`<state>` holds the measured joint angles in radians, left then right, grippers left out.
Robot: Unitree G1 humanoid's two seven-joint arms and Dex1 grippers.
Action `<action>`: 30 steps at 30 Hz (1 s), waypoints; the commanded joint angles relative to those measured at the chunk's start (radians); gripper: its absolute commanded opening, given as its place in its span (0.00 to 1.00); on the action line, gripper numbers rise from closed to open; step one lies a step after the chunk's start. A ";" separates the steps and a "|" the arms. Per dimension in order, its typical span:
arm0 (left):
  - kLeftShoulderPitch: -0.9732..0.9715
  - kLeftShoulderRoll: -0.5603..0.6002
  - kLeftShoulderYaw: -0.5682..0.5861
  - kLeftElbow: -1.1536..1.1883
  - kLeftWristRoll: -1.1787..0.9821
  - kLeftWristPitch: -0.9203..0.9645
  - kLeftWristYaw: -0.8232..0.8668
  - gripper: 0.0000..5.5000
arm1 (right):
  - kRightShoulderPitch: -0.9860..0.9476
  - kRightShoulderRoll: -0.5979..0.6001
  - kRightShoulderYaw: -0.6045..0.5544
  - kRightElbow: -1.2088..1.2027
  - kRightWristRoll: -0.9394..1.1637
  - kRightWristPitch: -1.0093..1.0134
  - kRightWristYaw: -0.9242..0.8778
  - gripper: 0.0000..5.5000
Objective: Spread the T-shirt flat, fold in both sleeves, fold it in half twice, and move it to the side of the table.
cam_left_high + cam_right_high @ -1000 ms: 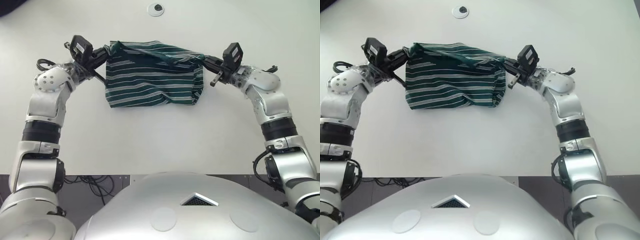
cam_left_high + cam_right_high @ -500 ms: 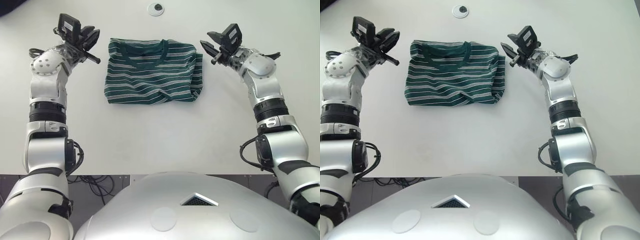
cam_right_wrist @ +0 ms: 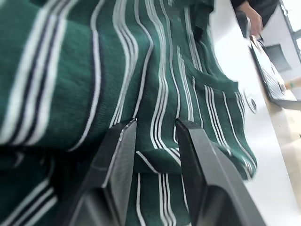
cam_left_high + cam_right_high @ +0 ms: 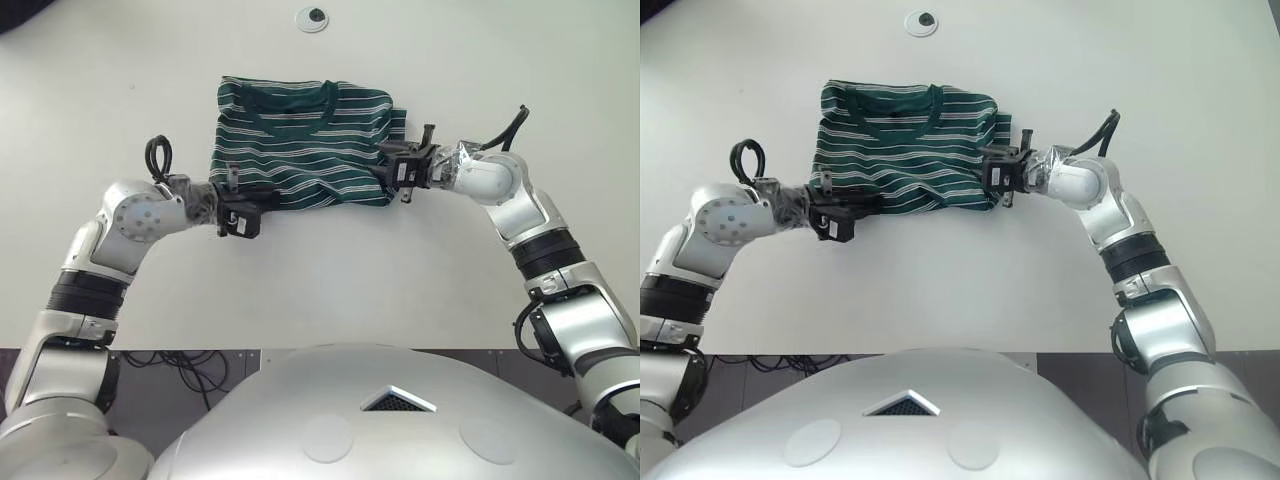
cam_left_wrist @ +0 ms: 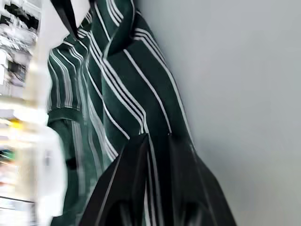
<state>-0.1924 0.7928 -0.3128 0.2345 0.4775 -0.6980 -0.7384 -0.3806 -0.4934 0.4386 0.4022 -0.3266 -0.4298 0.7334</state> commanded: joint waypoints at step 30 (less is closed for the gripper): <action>0.031 0.439 -0.138 0.388 -0.078 -0.480 0.593 0.34 | 0.531 -0.055 -0.111 -0.442 0.285 -0.065 0.141 0.42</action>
<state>-0.2045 1.2174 -0.4461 0.6073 0.3999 -1.1540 -0.0957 0.1579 -0.5599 0.3025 -0.0732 0.0127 -0.4465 0.8982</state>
